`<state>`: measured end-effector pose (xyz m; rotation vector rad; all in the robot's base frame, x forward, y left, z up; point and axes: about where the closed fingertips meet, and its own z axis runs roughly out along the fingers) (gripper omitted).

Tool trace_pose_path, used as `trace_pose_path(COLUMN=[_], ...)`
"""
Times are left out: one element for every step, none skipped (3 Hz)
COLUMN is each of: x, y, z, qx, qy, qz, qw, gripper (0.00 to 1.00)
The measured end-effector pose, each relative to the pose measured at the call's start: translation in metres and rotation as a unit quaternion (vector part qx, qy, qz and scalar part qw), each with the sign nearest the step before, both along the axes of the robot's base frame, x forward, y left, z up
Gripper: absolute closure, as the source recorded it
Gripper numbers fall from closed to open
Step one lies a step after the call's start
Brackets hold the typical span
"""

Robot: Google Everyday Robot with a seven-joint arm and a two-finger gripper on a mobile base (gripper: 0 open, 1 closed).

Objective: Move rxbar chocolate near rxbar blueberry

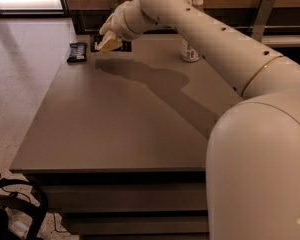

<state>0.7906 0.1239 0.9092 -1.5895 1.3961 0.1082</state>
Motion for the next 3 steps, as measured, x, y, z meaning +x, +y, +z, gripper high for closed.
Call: trace_pose_path(x=[0.0059,0.0048,0.0045], y=[0.0109,0.0133,0.0154], z=[-0.0196,-0.0212,-0.0231], qx=[0.008,0.007,0.007], qy=[0.007,0.009,0.01], qz=[-0.002,0.001,0.002], qw=[0.9999,0.9999,0.9999], gripper=[0.97,0.67,0.43])
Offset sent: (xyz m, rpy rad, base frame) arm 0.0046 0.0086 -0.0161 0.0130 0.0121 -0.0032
